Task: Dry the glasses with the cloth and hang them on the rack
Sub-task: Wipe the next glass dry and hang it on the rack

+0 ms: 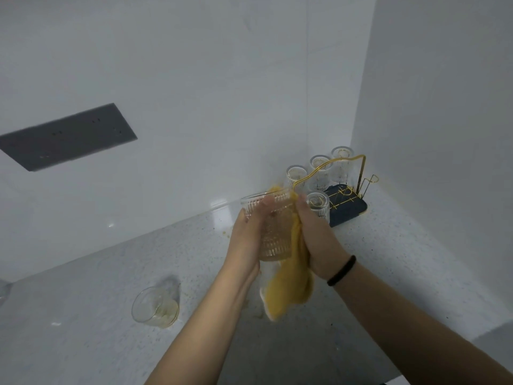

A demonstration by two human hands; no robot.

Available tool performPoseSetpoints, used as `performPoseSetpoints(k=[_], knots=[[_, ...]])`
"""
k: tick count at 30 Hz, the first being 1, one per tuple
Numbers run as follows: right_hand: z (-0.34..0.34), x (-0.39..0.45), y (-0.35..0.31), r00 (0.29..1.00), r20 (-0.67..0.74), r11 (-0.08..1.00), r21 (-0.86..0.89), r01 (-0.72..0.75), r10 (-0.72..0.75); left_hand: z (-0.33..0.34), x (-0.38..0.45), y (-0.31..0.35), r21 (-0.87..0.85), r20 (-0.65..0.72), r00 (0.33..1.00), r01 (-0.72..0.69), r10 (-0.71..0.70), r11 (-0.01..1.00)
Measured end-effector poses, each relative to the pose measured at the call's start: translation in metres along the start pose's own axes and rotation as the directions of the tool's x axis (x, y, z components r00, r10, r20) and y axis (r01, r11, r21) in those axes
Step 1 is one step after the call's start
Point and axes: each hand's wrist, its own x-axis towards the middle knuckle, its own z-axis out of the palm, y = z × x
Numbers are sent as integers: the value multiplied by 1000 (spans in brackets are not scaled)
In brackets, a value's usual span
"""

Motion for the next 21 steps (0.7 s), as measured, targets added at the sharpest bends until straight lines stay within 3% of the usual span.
performPoseSetpoints(k=[5, 8, 11, 15, 17, 19, 21], knots=[[5, -7, 12, 976, -132, 984, -26, 174, -176, 7, 1, -1, 263, -183, 970, -108, 159, 959], [13, -16, 14, 904, -201, 922, -166, 349, -378, 12, -7, -3, 334, -134, 971, -142, 197, 932], [13, -15, 12, 902, -132, 900, -217, 378, -411, 12, -8, 0, 222, -107, 985, -107, 134, 969], [-1, 3, -7, 991, -73, 994, 0, 109, -109, 12, -8, 1, 175, -28, 984, -168, 175, 970], [8, -6, -2, 977, -20, 977, -36, 211, -212, 9, -4, 4, 129, -85, 986, -129, 140, 983], [19, -19, 12, 940, -16, 924, -193, 331, -340, 6, -2, 6, 49, -129, 990, -55, 61, 997], [16, -16, 13, 940, -17, 917, -224, 330, -342, 4, -3, 4, 15, -112, 993, -46, 48, 999]])
